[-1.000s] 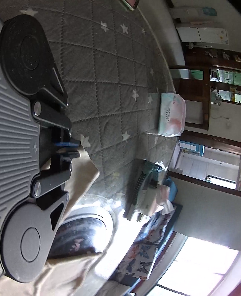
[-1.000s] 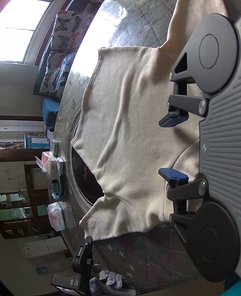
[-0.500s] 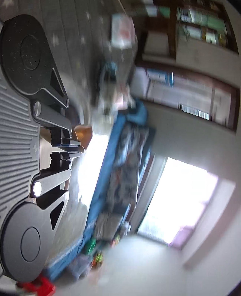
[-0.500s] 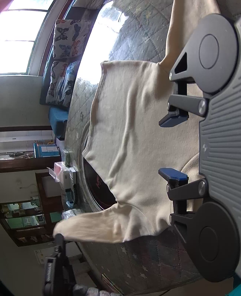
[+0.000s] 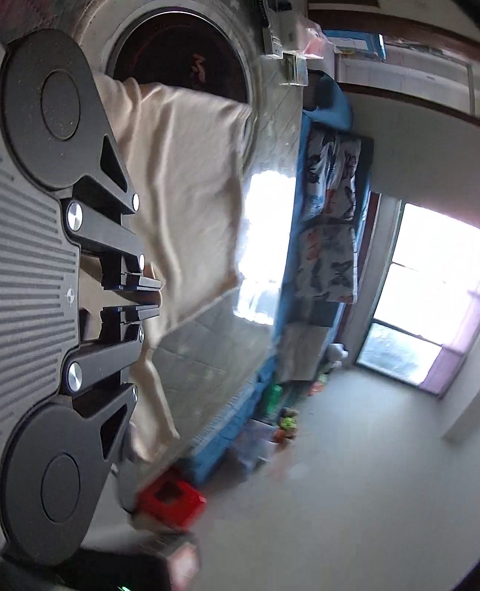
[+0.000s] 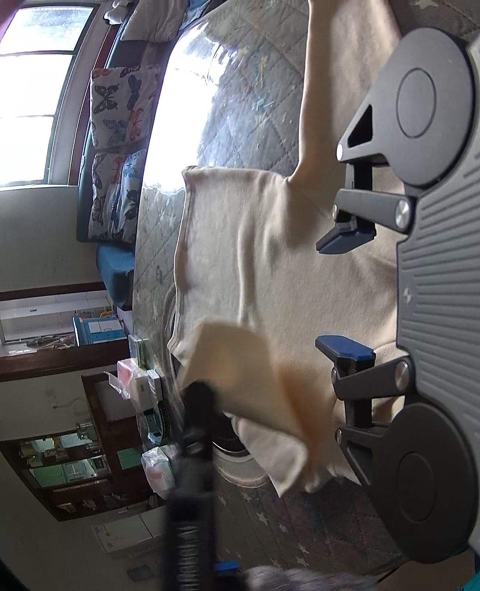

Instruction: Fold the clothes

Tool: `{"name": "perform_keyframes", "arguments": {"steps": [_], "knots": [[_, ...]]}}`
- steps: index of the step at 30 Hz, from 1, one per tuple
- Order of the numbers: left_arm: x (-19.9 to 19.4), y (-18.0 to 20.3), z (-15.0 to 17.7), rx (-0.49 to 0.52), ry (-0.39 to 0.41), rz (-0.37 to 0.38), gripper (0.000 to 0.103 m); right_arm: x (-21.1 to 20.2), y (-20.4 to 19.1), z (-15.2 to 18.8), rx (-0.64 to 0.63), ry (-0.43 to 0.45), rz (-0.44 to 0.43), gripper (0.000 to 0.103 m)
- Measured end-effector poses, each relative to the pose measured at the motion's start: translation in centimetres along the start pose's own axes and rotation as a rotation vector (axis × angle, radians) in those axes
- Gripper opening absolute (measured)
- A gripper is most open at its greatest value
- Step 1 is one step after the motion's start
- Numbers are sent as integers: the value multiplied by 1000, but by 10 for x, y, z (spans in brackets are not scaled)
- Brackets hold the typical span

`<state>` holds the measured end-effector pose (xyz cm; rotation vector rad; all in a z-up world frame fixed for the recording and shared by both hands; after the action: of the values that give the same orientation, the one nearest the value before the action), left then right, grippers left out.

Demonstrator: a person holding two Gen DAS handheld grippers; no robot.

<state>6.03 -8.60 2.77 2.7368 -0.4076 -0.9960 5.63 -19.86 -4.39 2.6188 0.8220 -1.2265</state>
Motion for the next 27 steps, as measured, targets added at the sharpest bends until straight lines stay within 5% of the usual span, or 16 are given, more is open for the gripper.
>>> {"name": "perform_keyframes", "arguments": {"steps": [5, 15, 27], "knots": [[-14, -13, 15, 29, -16, -3, 16, -7, 5, 3, 7, -6, 13, 50], [-61, -109, 43, 72, -12, -278, 29, -25, 17, -13, 67, 44, -21, 49], [-59, -117, 66, 89, -52, -273, 29, 28, 6, -10, 56, -67, -12, 34]]}}
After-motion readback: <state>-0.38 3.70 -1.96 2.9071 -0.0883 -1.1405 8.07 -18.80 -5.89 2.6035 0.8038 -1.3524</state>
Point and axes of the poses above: each gripper's, at about its wrist camera, not at the fingertips, and x roughly the way its jaws point, y to its right, z to its underside, the point moved 8 cm from there along x, roughly the way its jaws point, and after that the axes turned 6 degrees about -y, right-handed, at the moved point
